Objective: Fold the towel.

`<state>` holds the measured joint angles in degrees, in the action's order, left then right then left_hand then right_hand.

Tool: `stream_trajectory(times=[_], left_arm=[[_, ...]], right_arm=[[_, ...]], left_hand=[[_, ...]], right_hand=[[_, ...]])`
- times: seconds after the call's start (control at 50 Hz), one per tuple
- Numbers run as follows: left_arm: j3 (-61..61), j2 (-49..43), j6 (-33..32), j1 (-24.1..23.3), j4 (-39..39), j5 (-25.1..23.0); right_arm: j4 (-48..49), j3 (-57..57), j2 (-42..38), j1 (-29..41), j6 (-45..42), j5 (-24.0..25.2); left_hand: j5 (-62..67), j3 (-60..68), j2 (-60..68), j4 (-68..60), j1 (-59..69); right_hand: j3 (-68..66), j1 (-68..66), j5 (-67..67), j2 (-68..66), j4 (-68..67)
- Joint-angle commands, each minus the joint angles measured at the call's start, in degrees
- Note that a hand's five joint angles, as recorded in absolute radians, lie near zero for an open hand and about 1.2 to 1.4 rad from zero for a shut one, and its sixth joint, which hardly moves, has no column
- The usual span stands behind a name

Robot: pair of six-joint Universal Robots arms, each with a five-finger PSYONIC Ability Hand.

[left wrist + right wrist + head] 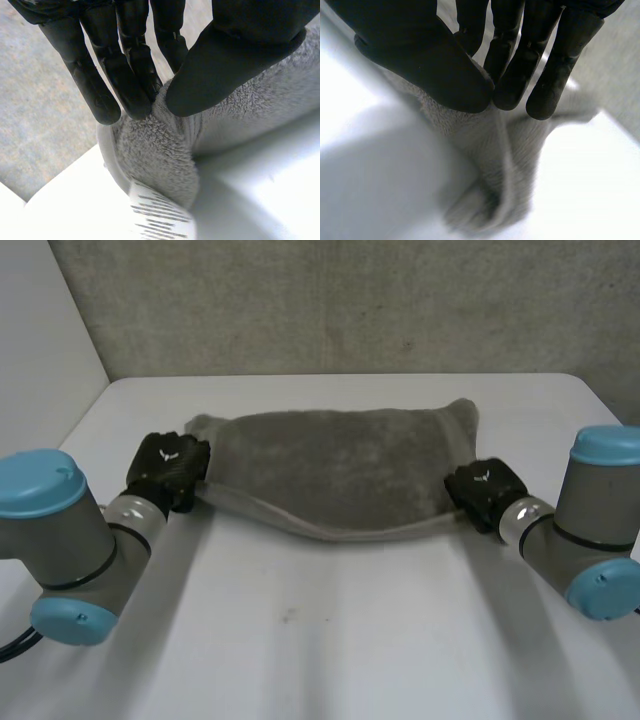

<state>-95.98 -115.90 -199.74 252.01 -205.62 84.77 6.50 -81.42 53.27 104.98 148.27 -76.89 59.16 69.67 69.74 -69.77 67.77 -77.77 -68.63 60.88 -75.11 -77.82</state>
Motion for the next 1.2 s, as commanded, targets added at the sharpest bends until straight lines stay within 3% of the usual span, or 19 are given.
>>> stream_trajectory(times=[0.02, 0.08, 0.18, 0.64, 0.7, 0.74, 0.86, 0.9, 1.02, 1.2], left_arm=[[-1.23, 1.02, -4.78, 1.55, 0.65, 0.13], [-1.41, 1.99, -4.78, 1.64, 0.83, 0.13], [-2.11, 4.01, -4.7, 1.9, 1.01, 0.13], [-3.16, 4.8, -4.52, 1.55, 1.01, 0.13], [-3.08, 4.89, -4.52, 1.64, 1.1, 0.13], [-3.08, 4.98, -4.43, 1.73, 1.18, 0.13], [-2.64, 7.09, -4.43, 1.64, 5.4, 0.22], [-2.55, 8.23, -4.43, 1.64, 6.81, 0.22], [-2.46, 13.94, -5.05, 1.82, 13.31, 0.66], [-4.82, 21.76, -5.31, 2.17, 30.77, 0.66]], right_arm=[[0.18, -0.85, -2.38, -4.6, 8.84, -0.54], [0.18, -0.76, -1.24, -6.71, 15.61, -0.98], [0.09, -1.02, -0.27, -8.74, 21.78, -1.16], [-0.87, -1.11, -2.38, -10.94, 25.31, -0.63], [-1.14, -0.93, -2.29, -10.94, 27.86, -0.1], [-1.23, -0.76, -1.59, -11.03, 29.17, 0.51], [-1.14, -0.49, 3.16, -12.26, 28.39, 0.77], [-0.96, -0.84, 9.19, -12.78, 26.47, 1.03], [-2.46, -1.9, 16.78, -12.52, 19.07, 1.21], [-15.44, -8.57, 28.72, -12.26, -11.2, -0.28]], left_hand=[[10.84, 10.33, 10.26, -10.23, 12.23], [10.84, 10.33, 10.26, -10.23, 12.23], [10.84, 10.33, 10.26, -10.23, 12.23], [10.84, 10.33, 10.26, -10.23, 12.23], [10.84, 10.33, 10.26, -10.23, 12.23], [10.84, 10.33, 10.26, -10.23, 12.23], [10.84, 10.33, 10.26, -10.23, 12.23], [10.84, 10.33, 10.26, -10.23, 12.23], [10.84, 10.33, 10.26, -10.23, 12.23], [10.84, 10.33, 10.26, -10.23, 12.23]], right_hand=[[20.17, 11.03, -13.29, 17.52, 20.23], [31.82, 22.67, -24.93, 29.16, 31.87], [38.39, 29.25, -31.51, 35.74, 38.45], [42.28, 33.14, -35.4, 39.63, 42.34], [31.35, 22.21, -24.47, 28.7, 31.41], [-2.03, -11.18, 8.92, -4.69, -1.98], [-2.23, -11.37, 9.12, -4.89, -2.18], [-2.23, -11.37, 9.12, -4.89, -2.18], [-2.23, -11.37, 9.12, -4.89, -2.18], [-2.23, -11.37, 9.12, -4.89, -2.18]])
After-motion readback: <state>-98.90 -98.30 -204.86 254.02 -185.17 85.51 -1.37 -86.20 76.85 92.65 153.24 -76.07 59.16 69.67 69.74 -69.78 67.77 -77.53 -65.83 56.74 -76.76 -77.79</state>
